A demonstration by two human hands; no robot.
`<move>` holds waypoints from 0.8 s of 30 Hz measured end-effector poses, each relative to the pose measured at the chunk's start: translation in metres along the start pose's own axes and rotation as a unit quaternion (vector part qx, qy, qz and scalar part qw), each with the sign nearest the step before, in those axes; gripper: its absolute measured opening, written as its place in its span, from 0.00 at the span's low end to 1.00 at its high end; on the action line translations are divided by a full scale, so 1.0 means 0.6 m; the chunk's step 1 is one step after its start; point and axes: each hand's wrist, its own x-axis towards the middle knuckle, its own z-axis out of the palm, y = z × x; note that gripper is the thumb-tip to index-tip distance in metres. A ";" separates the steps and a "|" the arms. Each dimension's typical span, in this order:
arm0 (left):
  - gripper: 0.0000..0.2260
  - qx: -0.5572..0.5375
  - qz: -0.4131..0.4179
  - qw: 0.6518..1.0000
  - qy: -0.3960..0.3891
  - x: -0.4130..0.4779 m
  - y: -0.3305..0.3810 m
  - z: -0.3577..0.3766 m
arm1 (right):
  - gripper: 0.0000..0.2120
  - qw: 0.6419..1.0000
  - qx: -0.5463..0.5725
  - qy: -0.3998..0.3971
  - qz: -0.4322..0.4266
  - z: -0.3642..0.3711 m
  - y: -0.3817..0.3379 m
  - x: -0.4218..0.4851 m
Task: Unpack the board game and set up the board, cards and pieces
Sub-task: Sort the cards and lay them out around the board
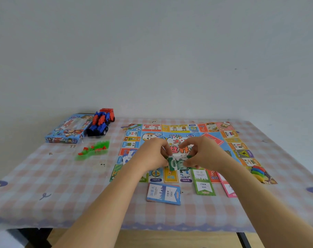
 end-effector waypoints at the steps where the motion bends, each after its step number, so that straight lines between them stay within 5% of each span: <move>1: 0.13 -0.002 0.000 1.000 -0.009 0.000 -0.001 -0.001 | 0.16 1.000 -0.016 0.007 -0.002 0.007 0.000 0.002; 5: 0.16 -0.014 0.007 1.000 -0.026 -0.003 -0.008 0.001 | 0.06 0.999 -0.041 0.026 0.008 0.023 -0.001 0.011; 10: 0.09 -0.008 0.029 0.999 0.035 -0.003 -0.012 0.009 | 0.06 1.000 -0.014 0.022 0.014 0.028 -0.001 0.010; 24: 0.11 0.018 0.054 0.996 0.070 -0.007 -0.009 0.009 | 0.04 0.999 0.020 0.039 -0.008 0.034 0.010 0.012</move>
